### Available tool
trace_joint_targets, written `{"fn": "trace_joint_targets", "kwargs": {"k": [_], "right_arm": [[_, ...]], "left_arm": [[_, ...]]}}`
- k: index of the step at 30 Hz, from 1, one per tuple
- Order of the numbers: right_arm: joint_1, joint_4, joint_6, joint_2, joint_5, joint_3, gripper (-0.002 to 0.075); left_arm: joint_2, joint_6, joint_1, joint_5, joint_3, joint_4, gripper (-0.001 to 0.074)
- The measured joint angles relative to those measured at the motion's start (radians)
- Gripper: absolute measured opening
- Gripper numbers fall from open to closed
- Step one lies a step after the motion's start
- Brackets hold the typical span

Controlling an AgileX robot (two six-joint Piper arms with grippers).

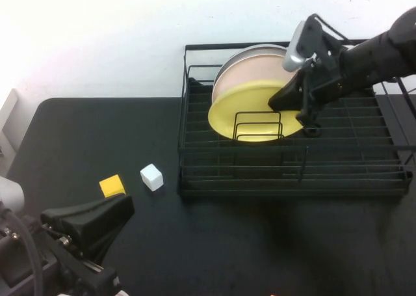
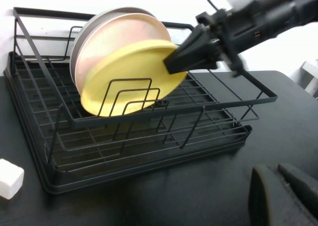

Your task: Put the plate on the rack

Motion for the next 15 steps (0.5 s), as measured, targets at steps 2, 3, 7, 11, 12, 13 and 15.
{"fn": "trace_joint_targets", "kwargs": {"k": [2, 3, 7, 11, 12, 13, 15], "right_arm": [[0.000, 0.024, 0.027, 0.017, -0.087, 0.000, -0.0001], [0.000, 0.040, 0.044, 0.023, -0.134, 0.000, -0.0001], [0.000, 0.088, 0.080, 0.028, -0.254, 0.000, -0.0001], [0.000, 0.098, 0.084, 0.028, -0.257, 0.000, -0.0001], [0.001, 0.098, 0.086, 0.028, -0.253, 0.000, -0.0001], [0.001, 0.100, 0.086, 0.028, -0.245, 0.000, -0.0002], [0.001, 0.100, 0.088, 0.028, -0.216, -0.004, -0.0002]], "left_arm": [[0.000, 0.000, 0.000, 0.000, 0.000, 0.000, -0.0001], [0.000, 0.000, 0.000, 0.000, 0.000, 0.000, -0.0001], [0.000, 0.000, 0.000, -0.001, 0.000, 0.000, -0.0001], [0.000, 0.000, 0.000, -0.001, 0.000, 0.000, -0.0001], [0.000, 0.000, 0.000, -0.001, 0.000, 0.000, -0.0001], [0.000, 0.000, 0.000, -0.001, 0.000, 0.000, -0.0002], [-0.001, 0.000, 0.000, -0.002, 0.000, 0.000, -0.0001]]}}
